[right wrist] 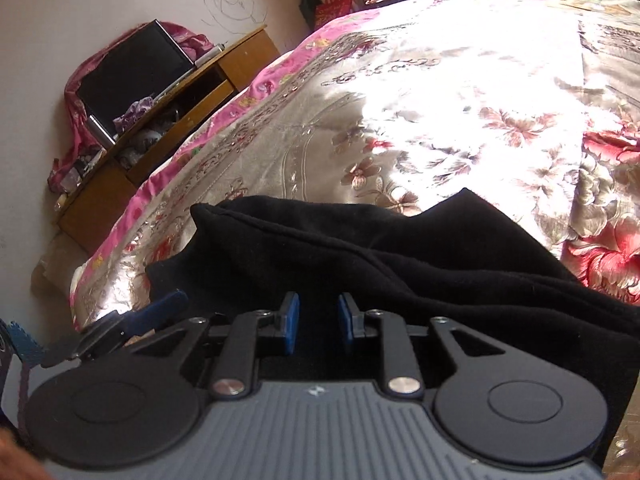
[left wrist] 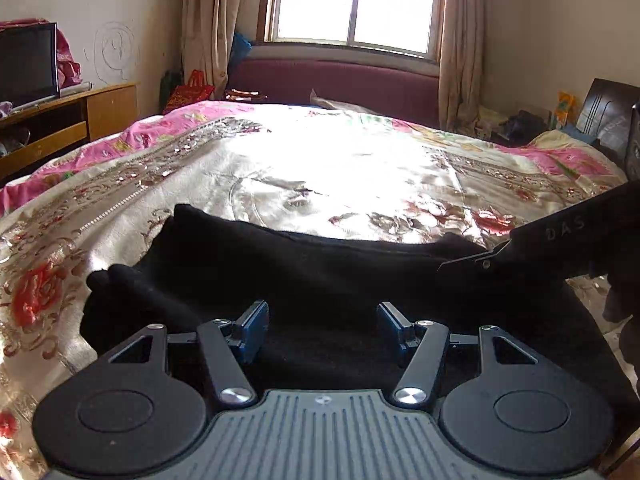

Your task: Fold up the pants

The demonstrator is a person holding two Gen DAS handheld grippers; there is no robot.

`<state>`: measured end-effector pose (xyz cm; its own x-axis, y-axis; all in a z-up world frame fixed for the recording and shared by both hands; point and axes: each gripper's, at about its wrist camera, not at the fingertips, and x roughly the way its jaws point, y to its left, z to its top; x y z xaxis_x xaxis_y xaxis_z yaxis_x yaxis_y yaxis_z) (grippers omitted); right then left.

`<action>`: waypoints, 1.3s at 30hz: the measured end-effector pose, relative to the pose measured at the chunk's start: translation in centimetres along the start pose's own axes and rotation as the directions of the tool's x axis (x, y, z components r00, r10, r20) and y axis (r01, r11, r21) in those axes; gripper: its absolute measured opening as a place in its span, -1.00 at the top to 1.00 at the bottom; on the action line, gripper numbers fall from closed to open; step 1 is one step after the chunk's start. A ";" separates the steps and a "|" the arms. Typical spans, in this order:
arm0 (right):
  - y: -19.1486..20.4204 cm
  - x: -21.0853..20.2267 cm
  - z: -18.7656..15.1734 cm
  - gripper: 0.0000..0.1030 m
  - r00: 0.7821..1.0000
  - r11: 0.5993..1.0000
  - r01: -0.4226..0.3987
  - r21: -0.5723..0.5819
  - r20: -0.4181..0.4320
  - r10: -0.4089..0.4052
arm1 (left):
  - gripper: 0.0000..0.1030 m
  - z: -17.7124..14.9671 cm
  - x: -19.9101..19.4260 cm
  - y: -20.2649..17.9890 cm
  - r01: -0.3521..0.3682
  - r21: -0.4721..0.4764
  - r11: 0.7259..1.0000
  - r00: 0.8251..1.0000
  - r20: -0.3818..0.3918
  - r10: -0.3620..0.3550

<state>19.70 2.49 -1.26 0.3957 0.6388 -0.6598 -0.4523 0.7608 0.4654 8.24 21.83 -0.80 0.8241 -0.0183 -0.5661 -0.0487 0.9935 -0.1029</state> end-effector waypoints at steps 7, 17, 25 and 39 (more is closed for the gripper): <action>-6.6 -6.3 -1.8 0.60 0.994 0.987 0.011 0.162 0.109 -0.029 | -0.44 -1.4 0.9 -1.3 -0.071 0.090 0.993 0.992 -0.099 0.080; -13.2 -10.0 -7.3 0.30 0.994 0.914 -0.053 0.402 0.107 0.010 | -0.43 0.0 1.8 -3.1 -0.109 0.186 0.977 0.984 -0.118 0.133; -14.5 -7.6 -8.5 -0.14 0.977 0.848 -0.209 0.488 0.151 0.154 | -0.43 0.4 2.3 -4.7 -0.091 0.278 0.956 0.982 -0.132 0.132; -15.7 -6.4 -8.3 0.00 0.972 0.838 -0.230 0.495 0.082 0.219 | -0.43 0.5 2.6 -4.5 -0.066 0.264 0.962 0.984 -0.140 0.106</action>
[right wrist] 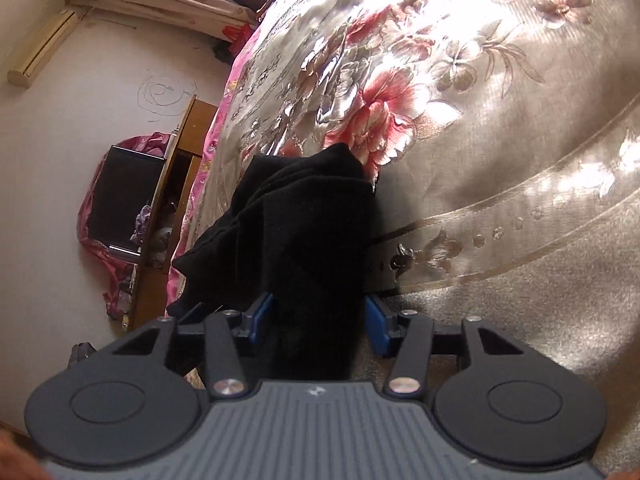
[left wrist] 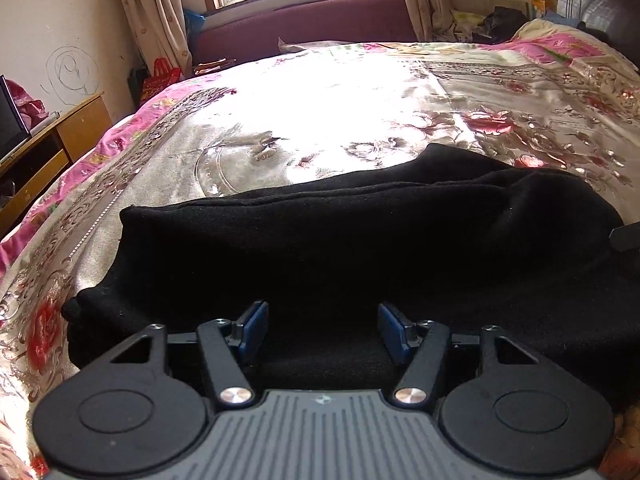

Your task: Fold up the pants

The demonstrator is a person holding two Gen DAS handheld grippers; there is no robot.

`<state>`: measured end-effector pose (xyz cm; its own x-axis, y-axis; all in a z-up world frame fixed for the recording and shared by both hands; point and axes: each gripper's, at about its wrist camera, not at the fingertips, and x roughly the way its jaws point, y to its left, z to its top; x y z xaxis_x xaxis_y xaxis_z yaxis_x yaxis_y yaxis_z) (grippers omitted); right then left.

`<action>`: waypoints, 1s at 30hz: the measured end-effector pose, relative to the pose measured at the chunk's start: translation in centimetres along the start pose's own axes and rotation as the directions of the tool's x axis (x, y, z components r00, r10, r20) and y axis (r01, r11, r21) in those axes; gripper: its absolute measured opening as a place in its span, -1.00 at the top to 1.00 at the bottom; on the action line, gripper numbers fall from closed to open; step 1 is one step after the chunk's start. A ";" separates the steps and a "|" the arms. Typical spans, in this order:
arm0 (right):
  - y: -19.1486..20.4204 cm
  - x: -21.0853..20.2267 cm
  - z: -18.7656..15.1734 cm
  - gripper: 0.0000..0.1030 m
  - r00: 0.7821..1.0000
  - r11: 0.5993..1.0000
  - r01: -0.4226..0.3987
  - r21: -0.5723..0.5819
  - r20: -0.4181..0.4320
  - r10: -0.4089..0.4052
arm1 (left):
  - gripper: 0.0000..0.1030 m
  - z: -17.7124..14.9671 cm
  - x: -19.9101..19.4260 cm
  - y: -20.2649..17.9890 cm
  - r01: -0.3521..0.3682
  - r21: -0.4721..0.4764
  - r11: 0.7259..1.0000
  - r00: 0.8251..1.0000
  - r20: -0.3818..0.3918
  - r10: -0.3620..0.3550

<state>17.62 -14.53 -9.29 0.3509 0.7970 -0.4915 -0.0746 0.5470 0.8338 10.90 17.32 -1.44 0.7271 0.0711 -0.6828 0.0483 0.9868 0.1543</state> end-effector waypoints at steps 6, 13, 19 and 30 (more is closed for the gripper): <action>0.7 2.6 0.2 -0.02 0.998 0.997 -0.056 0.046 0.037 0.054 | -0.43 0.2 0.4 0.2 0.003 -0.005 1.000 1.000 -0.004 -0.003; 1.4 -0.3 0.0 0.35 0.997 0.997 -0.068 -0.029 0.025 0.069 | -0.45 -0.1 0.4 0.2 0.019 0.022 1.000 1.000 -0.009 -0.019; -0.2 2.8 0.5 0.21 0.997 0.997 -0.075 0.026 0.017 0.074 | -0.45 -0.1 0.6 0.1 0.018 0.011 1.000 1.000 -0.005 -0.018; -1.3 -1.0 -0.6 0.69 0.988 0.977 -0.134 0.166 0.097 0.119 | -0.44 0.3 0.0 -2.6 0.094 0.046 0.995 0.996 -0.012 -0.094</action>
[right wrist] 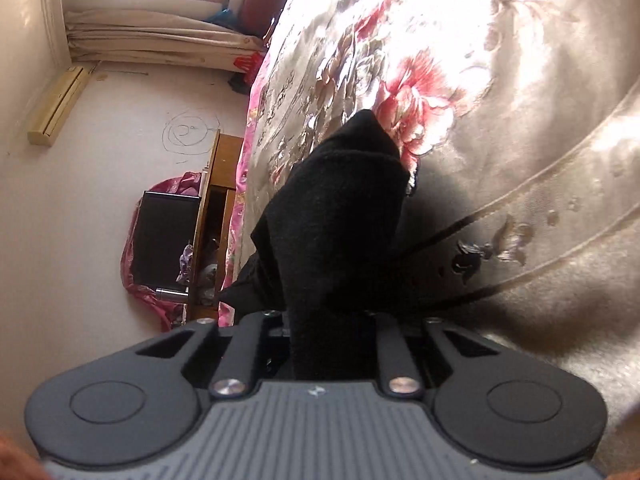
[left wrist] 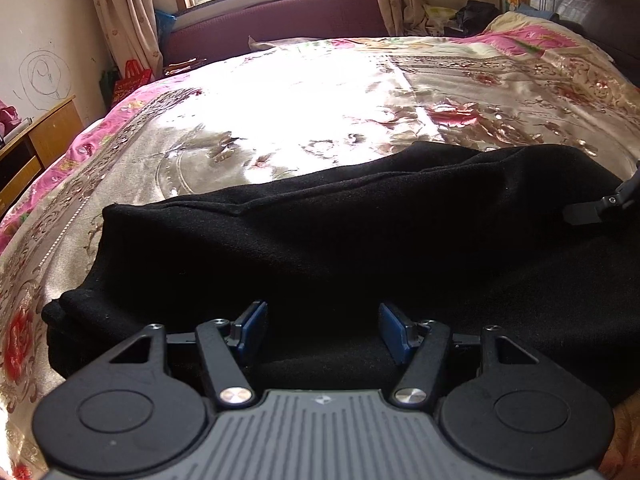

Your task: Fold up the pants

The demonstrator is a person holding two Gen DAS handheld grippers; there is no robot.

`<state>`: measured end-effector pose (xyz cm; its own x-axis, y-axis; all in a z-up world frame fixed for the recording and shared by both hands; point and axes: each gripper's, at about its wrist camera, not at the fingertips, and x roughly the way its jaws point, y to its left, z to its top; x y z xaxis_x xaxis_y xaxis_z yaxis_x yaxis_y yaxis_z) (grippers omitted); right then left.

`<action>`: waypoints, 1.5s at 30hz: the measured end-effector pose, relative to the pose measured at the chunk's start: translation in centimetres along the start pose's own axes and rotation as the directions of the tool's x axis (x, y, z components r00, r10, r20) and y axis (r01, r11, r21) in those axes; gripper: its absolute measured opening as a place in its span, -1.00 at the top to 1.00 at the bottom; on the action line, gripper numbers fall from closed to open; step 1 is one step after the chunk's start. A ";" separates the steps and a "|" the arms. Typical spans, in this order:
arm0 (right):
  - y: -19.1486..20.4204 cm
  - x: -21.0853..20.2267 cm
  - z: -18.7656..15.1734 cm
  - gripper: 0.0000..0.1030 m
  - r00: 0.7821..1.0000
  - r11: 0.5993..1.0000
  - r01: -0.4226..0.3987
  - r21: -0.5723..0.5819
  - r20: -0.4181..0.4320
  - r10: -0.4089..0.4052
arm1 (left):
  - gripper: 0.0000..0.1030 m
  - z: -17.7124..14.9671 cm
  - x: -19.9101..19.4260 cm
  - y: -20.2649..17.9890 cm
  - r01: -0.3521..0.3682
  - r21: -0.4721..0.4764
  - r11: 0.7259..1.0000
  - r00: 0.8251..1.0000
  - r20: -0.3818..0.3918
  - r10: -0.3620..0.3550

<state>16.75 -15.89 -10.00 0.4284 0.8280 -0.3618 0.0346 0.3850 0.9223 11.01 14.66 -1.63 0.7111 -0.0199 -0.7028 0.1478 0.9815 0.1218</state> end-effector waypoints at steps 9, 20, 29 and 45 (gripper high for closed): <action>0.0 -11.5 0.1 0.70 0.975 0.980 0.196 -0.044 0.115 -0.189 | -0.44 0.7 -1.7 -10.1 0.222 0.113 0.968 0.973 0.034 -0.227; 3.5 -21.6 -0.8 0.68 0.873 0.894 0.448 -0.024 0.228 -0.431 | -0.44 1.2 -3.0 -20.7 0.454 0.238 0.858 0.882 0.013 -0.471; 11.3 -15.4 -0.3 0.65 0.861 0.838 0.499 -0.222 0.241 -0.449 | -0.44 1.0 -3.5 -14.2 0.401 0.095 0.911 0.909 0.084 -0.409; 15.0 3.7 -4.0 0.50 0.745 0.679 0.662 -0.316 0.176 -0.644 | -0.44 -0.6 -4.2 -7.7 0.409 -0.038 0.912 0.890 0.236 -0.389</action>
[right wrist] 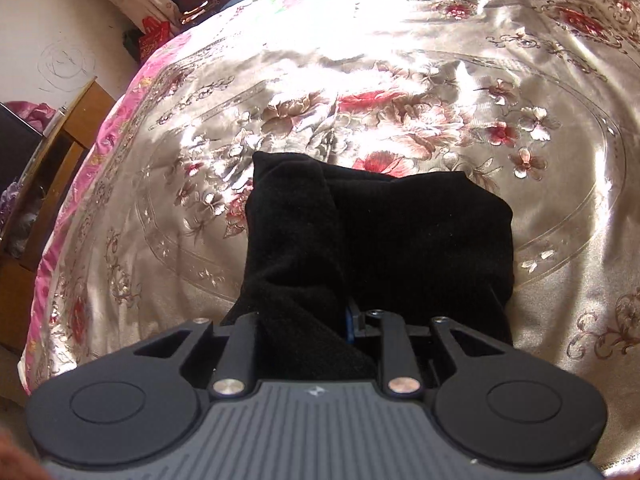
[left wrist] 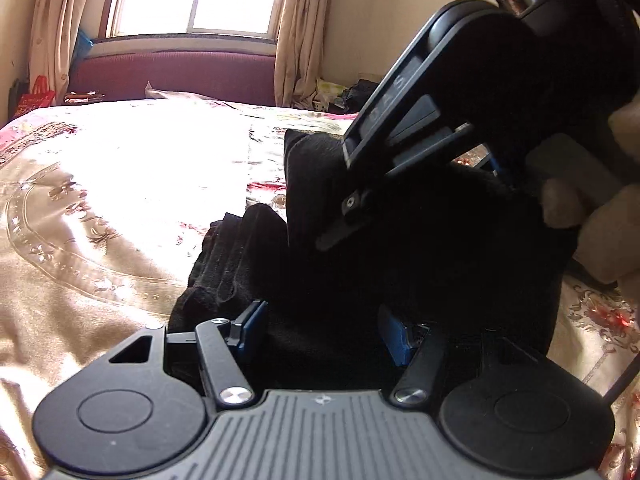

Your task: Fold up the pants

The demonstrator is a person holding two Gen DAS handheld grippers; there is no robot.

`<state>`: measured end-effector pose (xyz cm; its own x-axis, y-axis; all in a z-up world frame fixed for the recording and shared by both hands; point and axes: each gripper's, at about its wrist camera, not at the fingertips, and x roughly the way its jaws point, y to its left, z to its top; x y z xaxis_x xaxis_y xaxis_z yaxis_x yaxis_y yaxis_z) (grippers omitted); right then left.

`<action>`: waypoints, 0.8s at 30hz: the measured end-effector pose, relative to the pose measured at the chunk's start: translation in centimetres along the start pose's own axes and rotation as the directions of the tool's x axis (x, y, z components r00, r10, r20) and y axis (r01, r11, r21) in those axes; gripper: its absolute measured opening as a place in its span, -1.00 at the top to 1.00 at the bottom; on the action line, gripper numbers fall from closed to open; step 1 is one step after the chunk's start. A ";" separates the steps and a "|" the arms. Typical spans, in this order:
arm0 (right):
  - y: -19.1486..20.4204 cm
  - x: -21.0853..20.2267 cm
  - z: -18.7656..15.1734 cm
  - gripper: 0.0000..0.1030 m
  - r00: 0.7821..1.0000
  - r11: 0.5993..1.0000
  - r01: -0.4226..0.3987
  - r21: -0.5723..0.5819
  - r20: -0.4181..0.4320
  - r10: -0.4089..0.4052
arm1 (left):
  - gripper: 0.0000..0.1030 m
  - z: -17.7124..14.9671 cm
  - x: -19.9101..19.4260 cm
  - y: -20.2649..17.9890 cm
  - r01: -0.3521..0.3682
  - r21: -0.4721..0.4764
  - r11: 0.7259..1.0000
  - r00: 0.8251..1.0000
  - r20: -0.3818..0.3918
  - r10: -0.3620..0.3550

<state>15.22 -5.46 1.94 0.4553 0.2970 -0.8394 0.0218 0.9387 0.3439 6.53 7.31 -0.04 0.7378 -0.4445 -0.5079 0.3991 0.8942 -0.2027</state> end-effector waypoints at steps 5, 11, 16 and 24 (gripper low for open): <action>1.4 1.3 0.0 0.46 0.999 0.999 0.039 -0.017 0.015 -0.038 | -0.44 0.1 -1.0 1.5 -0.006 -0.041 0.999 1.000 0.021 0.007; 3.0 2.0 0.0 -0.15 1.000 1.000 0.009 0.006 -0.003 -0.009 | -0.45 -0.3 -0.9 1.4 -0.029 -0.036 0.999 1.000 0.004 0.030; 3.0 0.4 1.1 -0.19 0.996 0.994 -0.084 0.068 0.014 0.083 | -0.45 -1.0 -1.8 1.1 -0.049 -0.047 0.998 0.999 0.000 0.049; 1.8 -4.3 -0.3 -0.17 0.991 0.992 -0.079 -0.099 0.101 0.089 | -0.45 0.0 -1.5 1.3 -0.051 -0.029 0.998 0.999 0.000 0.051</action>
<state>13.01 -5.00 6.03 0.5431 0.3605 -0.7583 -0.1024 0.9248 0.3663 5.92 9.16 0.43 0.7571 -0.3983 -0.5178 0.3450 0.9169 -0.2008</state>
